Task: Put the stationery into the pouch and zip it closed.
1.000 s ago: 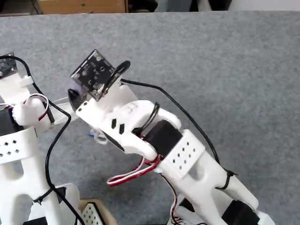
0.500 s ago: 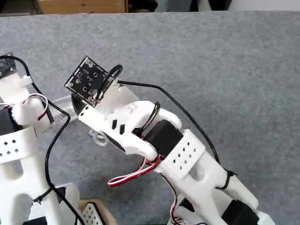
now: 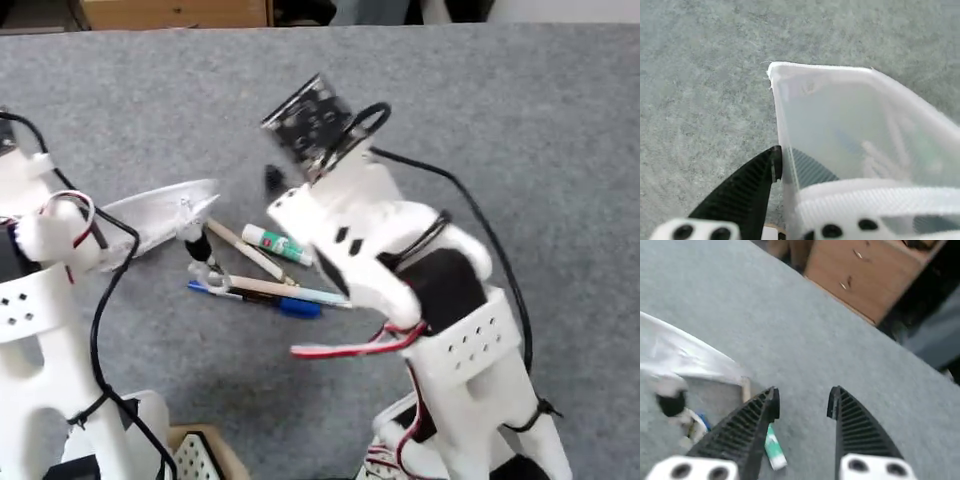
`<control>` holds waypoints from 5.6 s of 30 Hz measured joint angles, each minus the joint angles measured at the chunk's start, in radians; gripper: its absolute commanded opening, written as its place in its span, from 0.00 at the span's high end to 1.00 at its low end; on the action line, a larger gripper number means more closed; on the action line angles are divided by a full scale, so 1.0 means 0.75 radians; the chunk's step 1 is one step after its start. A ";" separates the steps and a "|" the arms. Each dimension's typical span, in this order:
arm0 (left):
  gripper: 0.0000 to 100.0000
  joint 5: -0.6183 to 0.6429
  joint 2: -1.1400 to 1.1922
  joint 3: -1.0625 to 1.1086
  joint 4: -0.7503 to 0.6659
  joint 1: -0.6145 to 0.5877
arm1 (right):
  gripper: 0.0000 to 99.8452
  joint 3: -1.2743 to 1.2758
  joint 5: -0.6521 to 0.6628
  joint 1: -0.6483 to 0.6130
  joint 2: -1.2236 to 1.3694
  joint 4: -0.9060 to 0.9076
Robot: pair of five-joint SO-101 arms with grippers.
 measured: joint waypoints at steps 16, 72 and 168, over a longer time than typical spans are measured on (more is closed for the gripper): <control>0.97 0.076 0.000 -0.008 0.000 -0.221 | 0.83 0.675 0.078 0.090 0.164 -0.325; 0.97 -0.051 -0.012 -0.018 0.000 -0.221 | 0.99 -0.587 0.362 -0.037 1.385 0.131; 0.97 0.113 0.076 0.004 0.008 0.133 | 0.99 -0.724 0.863 -0.495 0.591 0.348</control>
